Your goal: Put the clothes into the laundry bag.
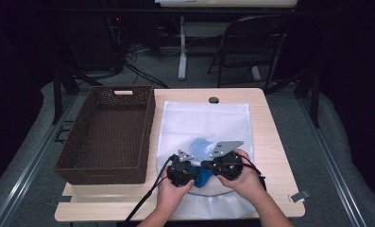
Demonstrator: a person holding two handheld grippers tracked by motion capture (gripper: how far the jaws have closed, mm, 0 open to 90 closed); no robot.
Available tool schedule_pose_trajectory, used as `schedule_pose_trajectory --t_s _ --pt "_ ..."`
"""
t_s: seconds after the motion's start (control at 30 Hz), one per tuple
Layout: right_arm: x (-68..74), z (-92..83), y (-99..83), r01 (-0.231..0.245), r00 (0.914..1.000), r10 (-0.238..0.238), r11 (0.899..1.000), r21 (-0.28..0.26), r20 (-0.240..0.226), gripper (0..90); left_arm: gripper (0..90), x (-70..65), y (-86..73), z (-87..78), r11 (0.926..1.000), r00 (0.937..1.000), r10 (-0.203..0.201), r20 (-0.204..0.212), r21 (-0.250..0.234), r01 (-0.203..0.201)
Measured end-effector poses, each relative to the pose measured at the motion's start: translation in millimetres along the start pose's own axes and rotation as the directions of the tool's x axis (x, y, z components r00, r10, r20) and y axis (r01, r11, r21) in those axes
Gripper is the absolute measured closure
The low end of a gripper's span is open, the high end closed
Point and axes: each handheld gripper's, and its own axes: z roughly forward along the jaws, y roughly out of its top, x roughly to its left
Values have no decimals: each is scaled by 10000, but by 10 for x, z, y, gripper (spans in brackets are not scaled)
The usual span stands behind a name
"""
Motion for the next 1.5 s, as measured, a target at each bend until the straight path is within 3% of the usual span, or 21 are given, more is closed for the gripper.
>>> schedule_pose_trajectory --t_s 0.13,0.2,0.37,0.6,0.97,1.03,1.5 --pt "-14 -4 -2 -52 10000 52 10000 -15 25 891 462 -23 -2 -32 9999 10000 -35 23 120 34" --pt "-18 -1 -4 -37 10000 37 10000 -10 19 891 406 -36 -8 -57 9996 9998 184 -75 210 -182" --pt "-20 -3 -4 -65 10000 65 10000 -29 18 891 323 -88 -46 -117 9988 9990 436 -25 235 -435" --pt "-36 -16 -5 -119 9999 119 9999 -109 76 891 320 -139 -93 -234 9963 9967 807 -81 287 -805" --pt "-38 -18 -4 -111 9999 112 9999 -116 96 891 331 -226 -149 -432 9957 9958 912 104 166 -914" --pt "-35 -18 -2 -98 9999 100 9999 -115 108 891 332 -230 -160 -440 9936 9939 1098 102 270 -1101" --pt "-14 -14 4 -39 10000 40 10000 -74 73 891 373 -197 -200 -89 9943 9956 916 -202 561 -904"
